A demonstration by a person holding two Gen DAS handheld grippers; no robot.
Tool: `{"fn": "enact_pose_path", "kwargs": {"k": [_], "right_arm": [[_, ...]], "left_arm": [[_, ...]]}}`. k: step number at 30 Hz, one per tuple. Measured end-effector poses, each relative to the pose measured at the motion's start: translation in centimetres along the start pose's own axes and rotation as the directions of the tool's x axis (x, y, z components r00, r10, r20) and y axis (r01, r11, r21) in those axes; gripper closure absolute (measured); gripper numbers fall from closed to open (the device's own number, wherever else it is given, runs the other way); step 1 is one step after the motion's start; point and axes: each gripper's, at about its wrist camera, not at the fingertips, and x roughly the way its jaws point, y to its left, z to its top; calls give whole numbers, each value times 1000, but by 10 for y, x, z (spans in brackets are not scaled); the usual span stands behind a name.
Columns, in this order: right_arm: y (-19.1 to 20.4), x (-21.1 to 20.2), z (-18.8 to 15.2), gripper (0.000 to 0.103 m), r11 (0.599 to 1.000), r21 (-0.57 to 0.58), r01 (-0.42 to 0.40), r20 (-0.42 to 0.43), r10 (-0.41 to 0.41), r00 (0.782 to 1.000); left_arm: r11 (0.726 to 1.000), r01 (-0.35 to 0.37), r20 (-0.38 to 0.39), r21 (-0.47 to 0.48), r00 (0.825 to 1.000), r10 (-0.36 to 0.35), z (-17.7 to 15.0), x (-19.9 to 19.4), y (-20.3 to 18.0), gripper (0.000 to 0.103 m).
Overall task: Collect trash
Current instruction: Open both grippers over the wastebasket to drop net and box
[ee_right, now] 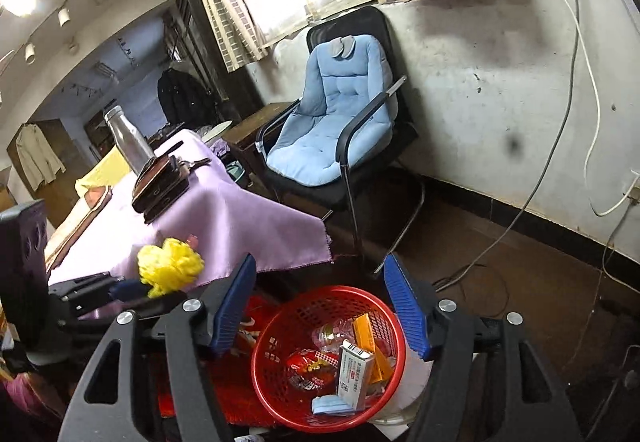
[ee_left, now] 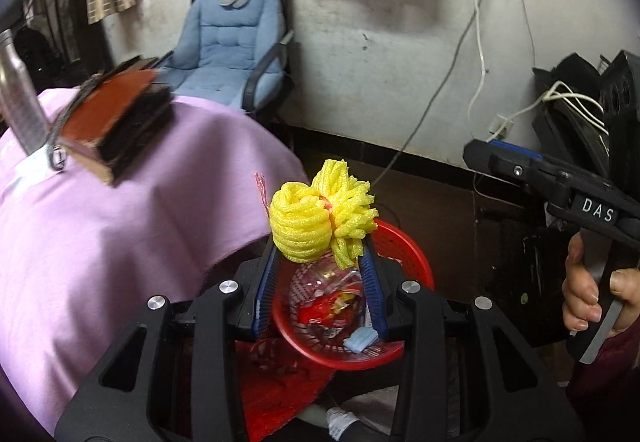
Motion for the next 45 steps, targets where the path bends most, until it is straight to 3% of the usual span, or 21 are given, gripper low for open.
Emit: {"fn": "enact_pose_path", "kwargs": {"k": [17,29,33,45], "right_arm": [[-21,5,1,37,998,52,26,-19,-25,1000],[-26,9,-2,37,997,63,39,-28,-37,999],[-26,9,-1,37,997,64,35,-28,-33,999],[-1,-7,6,38,998,-37,53,-68,-56,996]], "left_arm": [[997,67,-167,47,984,-58,-23,80,-30,63],[996,80,-196,47,978,-69,-26,97,-34,61],[997,66,-168,48,984,-58,-26,90,-33,34],[999,25,-18,32,1000,-25,-17,34,-28,28]]}}
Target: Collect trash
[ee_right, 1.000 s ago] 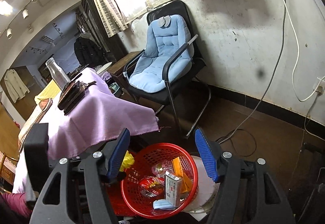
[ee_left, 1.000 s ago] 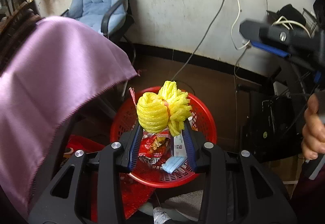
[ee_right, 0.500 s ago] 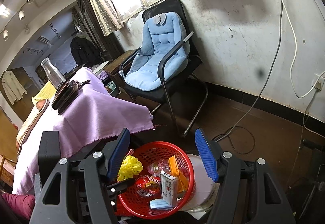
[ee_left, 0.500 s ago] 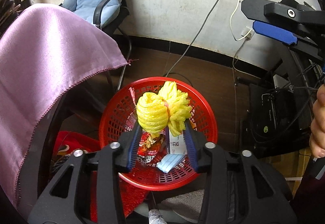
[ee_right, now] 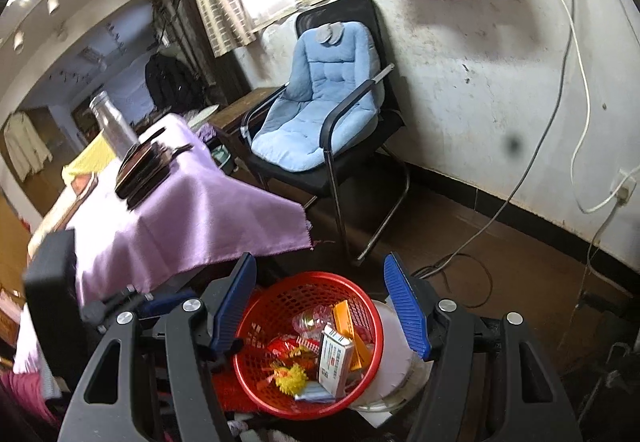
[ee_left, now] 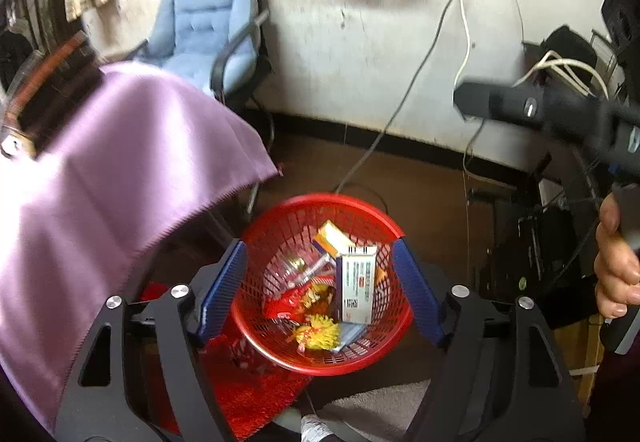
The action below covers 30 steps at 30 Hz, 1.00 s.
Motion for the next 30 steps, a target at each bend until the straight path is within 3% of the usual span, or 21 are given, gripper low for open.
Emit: {"fn": "enact_pose_path", "kwargs": {"k": [7,15,21,30], "right_arm": [[33,-38,9,38,991,-134,9,1,-9,1000],[73,-91,12,37,969,-247,-5,73,24,997],[106,-116,14,37,949,-315,-20,72,45,996],[142,-125,12,34,912,-405,-67,9,77,997]], "left_arm": [[999,-44,127,-24,991,47,2,-55,7,25],[995,-81,259,-55,961,93,-6,-119,10,25],[990,-116,339,-80,931,136,-20,-158,18,13],[958,-214,330,-191,905,268,-44,-189,48,7]]}}
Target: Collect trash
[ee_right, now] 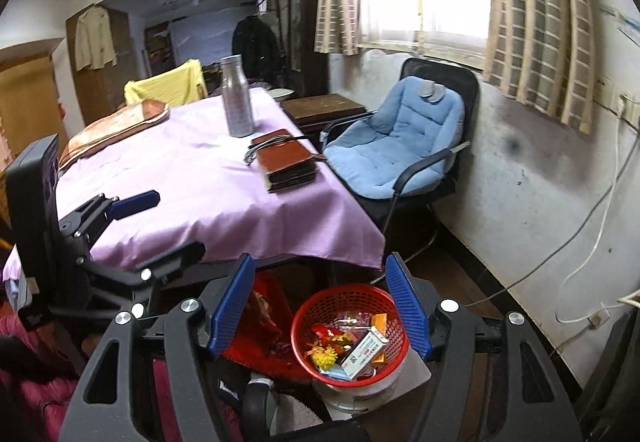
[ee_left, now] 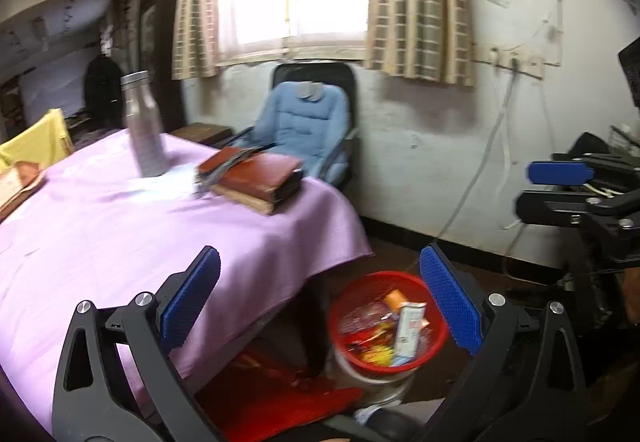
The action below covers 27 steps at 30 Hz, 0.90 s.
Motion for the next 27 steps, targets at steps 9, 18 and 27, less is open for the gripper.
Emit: {"fn": "enact_pose_path", "kwargs": {"k": [9,18,27], "right_arm": [[-1,43,-15,26,999,-25,-39,-126,36,991],[-26,97,-45,23,999,-12,-52,-278,47,959],[-61,123,-72,20,998,57,-28,-339,46,940]], "left_arm": [[995,-82,-149,-60,986,73,-27,26,26,7],[997,-57,-285,-49,958,40,-37,74,9,7],[999,12,-404,51,915,9,-38,126,-39,7]]}}
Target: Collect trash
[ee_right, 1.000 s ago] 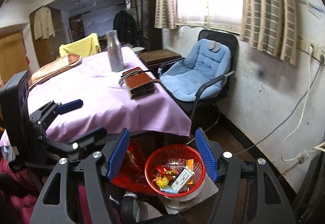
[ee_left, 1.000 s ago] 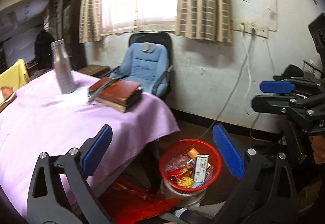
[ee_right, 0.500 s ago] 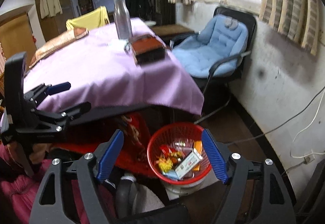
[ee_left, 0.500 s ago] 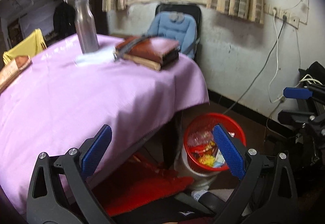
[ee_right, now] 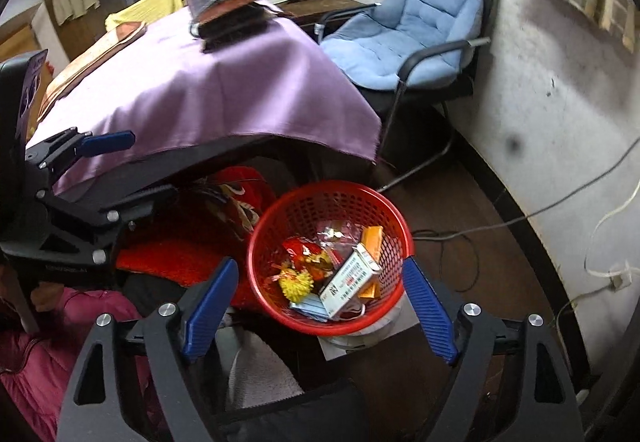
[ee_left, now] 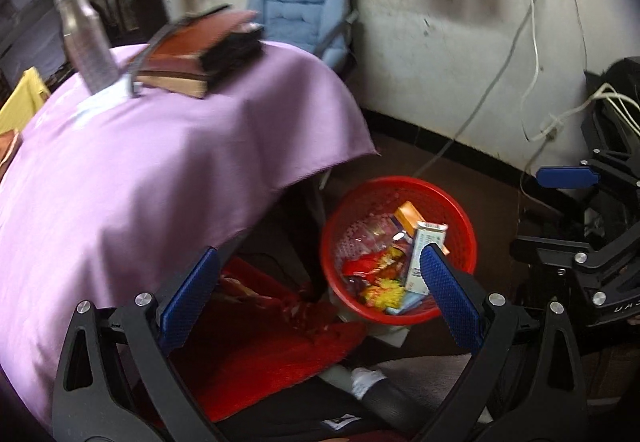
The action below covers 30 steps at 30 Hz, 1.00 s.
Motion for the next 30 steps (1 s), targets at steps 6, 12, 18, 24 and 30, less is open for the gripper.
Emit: {"fn": "enact_pose_path", "kwargs": {"k": [6,12,18,24,30], "right_arm": [[-23,22,-4,20,999,36,20,-34,-19,999],[-23,31,-6,20,1000,15,25,-60,-24,998],[-9,32,-7,19,999,-35,22,-59,-24,998],[-3,32,-7,17,999,-50,15,-58,-18,998],[-5,35,-6,16,998,-53,20,-68,-24,997]], "left_arm": [[1000,5,-10,26,1000,-4,-9,18,-21,7],[999,-2,-37,48,999,4,-25,29,-21,7],[1000,-30,9,9,1000,30,-28,17,-8,7],[999,-51,45,11,998,51,-27,7,-6,7],[999,-46,44,10,998,46,-24,8,-7,7]]}}
